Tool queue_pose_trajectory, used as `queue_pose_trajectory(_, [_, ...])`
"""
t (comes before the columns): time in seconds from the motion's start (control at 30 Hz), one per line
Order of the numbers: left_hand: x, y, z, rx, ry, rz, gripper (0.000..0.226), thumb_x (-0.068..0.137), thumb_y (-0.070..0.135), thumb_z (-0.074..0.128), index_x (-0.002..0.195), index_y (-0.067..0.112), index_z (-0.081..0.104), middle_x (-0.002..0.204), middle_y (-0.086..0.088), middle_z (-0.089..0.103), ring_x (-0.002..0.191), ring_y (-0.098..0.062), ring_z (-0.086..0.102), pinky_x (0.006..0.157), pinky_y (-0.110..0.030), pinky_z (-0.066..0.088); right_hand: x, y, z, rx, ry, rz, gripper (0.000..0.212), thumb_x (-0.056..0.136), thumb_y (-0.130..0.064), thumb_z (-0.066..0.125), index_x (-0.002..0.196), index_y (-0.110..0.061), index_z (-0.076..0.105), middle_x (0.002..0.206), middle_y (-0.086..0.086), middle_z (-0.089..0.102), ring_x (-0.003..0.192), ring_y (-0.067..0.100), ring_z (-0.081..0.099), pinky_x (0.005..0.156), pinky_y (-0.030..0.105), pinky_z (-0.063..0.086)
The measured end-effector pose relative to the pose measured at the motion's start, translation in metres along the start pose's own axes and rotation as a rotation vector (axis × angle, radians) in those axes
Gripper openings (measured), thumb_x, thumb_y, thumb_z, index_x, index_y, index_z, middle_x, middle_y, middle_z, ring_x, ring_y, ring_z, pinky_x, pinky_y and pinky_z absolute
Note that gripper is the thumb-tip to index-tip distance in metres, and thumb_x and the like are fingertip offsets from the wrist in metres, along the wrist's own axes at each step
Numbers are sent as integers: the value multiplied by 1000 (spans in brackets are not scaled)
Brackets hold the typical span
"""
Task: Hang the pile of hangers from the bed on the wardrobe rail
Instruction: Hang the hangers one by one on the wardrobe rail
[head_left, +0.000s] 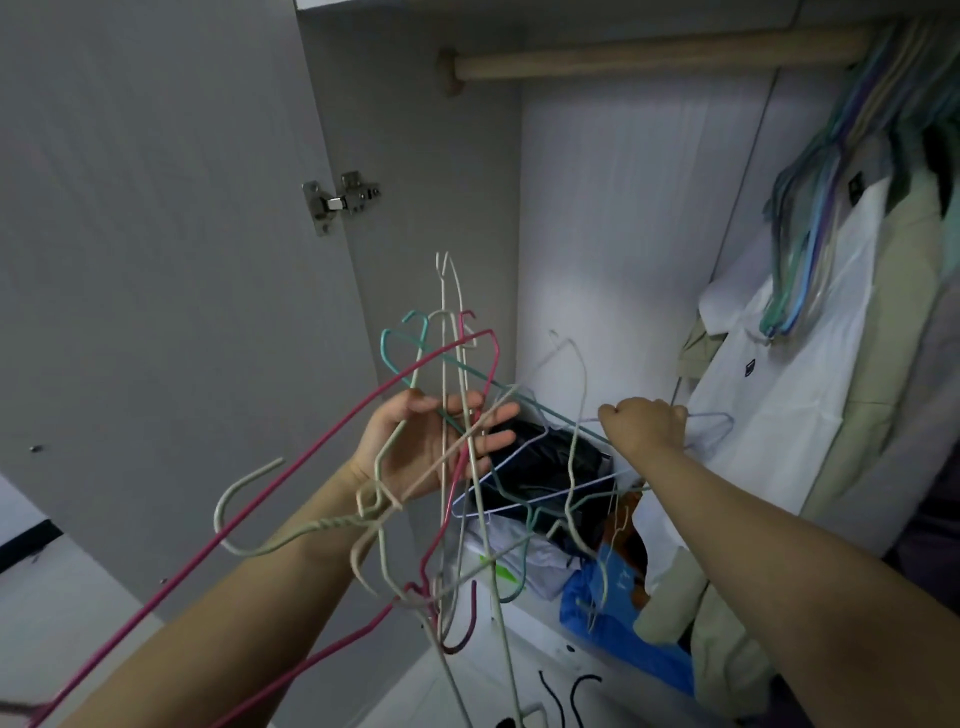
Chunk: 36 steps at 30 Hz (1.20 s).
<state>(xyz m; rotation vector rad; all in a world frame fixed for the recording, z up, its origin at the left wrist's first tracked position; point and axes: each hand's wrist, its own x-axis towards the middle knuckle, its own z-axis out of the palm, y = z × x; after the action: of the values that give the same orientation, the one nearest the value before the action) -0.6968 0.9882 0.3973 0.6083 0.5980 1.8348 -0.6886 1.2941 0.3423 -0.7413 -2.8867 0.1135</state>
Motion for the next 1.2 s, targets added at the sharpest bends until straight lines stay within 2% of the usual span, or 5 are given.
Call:
queue_pose_trajectory(0.3, [2,0,-13,38,106,17,54,76,23,67,124,-1,58,110,-13,61,74,-19,55,73,-38,44,5,-7,-6,-56,-187,123,36,97,-25,40,128,-10,50,132,12,47,121,28,43,104,37,33])
queue_pose_trajectory(0.47, [-2,8,-22,163,277,21,58,61,27,79,113,4,69,112,-11,67,65,-13,50,64,-32,43,8,-8,-18,418,-368,210,15,87,-2,47,73,-5,49,75,14,50,64,25,50,54,25,39])
queue_pose_trajectory(0.63, [1,25,-25,130,367,31,62,48,25,82,105,2,71,108,-11,67,56,-12,47,61,-28,38,11,-6,-31,746,-510,447,28,92,3,45,66,-7,45,59,9,40,48,16,34,40,19,27])
queue_pose_trajectory(0.87, [18,43,-18,209,410,-47,62,43,24,86,98,1,72,101,-10,66,52,-13,46,56,-27,42,18,-16,-84,1308,-53,257,22,95,0,37,98,-15,54,103,8,60,45,12,36,34,12,25])
queue_pose_trajectory(1.2, [70,75,12,304,382,-5,59,39,27,86,91,6,68,92,-5,65,50,-11,46,55,-25,36,52,-26,-203,1375,616,-16,49,92,2,41,141,-4,42,88,2,65,56,-4,42,73,21,38])
